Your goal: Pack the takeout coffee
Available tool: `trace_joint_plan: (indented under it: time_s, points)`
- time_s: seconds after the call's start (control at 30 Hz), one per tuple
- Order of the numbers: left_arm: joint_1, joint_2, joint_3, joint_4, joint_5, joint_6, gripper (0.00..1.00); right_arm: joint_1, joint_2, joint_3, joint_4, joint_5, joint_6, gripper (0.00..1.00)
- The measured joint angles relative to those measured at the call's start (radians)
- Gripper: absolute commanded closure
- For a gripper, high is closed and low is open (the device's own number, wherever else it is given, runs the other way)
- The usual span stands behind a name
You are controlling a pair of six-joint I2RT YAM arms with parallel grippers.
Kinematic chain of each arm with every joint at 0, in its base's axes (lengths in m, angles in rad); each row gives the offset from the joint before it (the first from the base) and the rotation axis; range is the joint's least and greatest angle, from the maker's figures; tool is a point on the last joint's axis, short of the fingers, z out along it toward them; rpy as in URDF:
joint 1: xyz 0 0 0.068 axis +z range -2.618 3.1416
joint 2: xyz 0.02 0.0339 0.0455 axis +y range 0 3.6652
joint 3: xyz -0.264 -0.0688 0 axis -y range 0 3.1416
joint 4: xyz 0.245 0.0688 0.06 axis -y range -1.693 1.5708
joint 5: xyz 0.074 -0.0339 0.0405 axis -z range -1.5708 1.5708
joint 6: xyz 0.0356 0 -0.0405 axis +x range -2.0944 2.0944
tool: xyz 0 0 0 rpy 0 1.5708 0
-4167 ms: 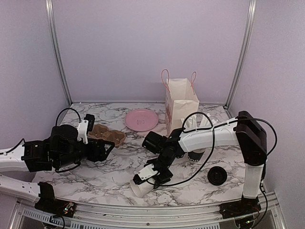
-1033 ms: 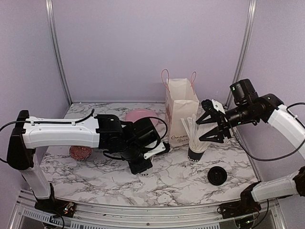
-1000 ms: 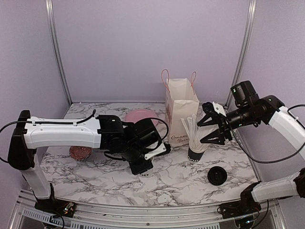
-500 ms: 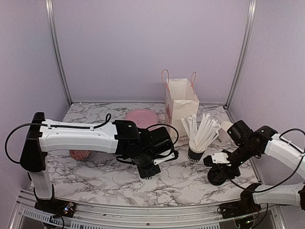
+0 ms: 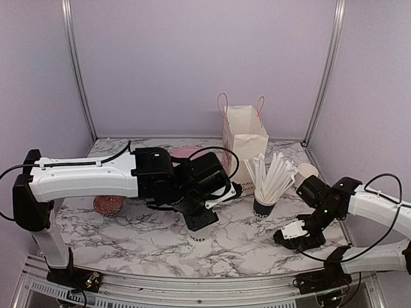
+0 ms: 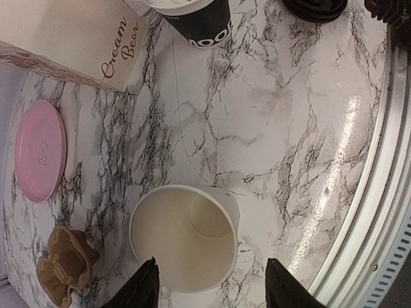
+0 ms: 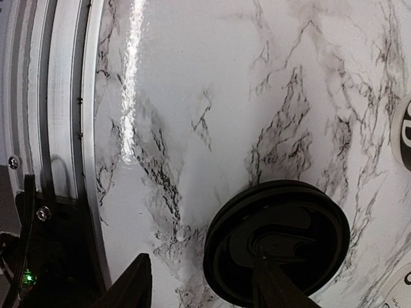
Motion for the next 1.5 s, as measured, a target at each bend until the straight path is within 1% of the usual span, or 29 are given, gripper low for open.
trace_joint_plan:
  time_s: [0.23,0.3,0.47,0.6,0.8,0.87,1.03,1.33,1.5]
  points:
    - [0.000,-0.035,-0.002,0.005,-0.035,0.000,0.42,0.024,0.046,-0.030,0.053,0.069,0.004,0.50]
    - [0.001,-0.036,-0.007,0.008,-0.037,0.000,0.42,0.028,0.059,-0.033,0.076,0.080,0.008,0.54]
    - [0.010,-0.036,-0.032,0.011,-0.041,0.001,0.42,0.039,0.101,-0.060,0.122,0.108,0.019,0.60]
    - [0.013,-0.042,-0.050,0.011,-0.045,0.001,0.42,0.043,0.115,-0.061,0.138,0.119,0.025,0.69]
    - [0.013,-0.055,-0.069,0.015,-0.047,0.001,0.42,0.043,0.117,-0.061,0.142,0.131,0.035,0.77]
    - [0.013,-0.057,-0.071,0.018,-0.048,0.001,0.42,0.043,0.119,-0.061,0.142,0.132,0.039,0.82]
    - [0.013,-0.066,-0.079,0.026,-0.049,0.001,0.42,0.043,0.127,-0.061,0.138,0.134,0.054,0.91]
    - [0.013,-0.101,-0.090,0.029,-0.063,0.001,0.42,0.043,0.120,-0.014,0.095,0.132,0.093,0.98]
    - [0.014,-0.106,-0.090,0.030,-0.063,0.005,0.42,0.031,0.108,0.024,0.048,0.109,0.105,0.99]
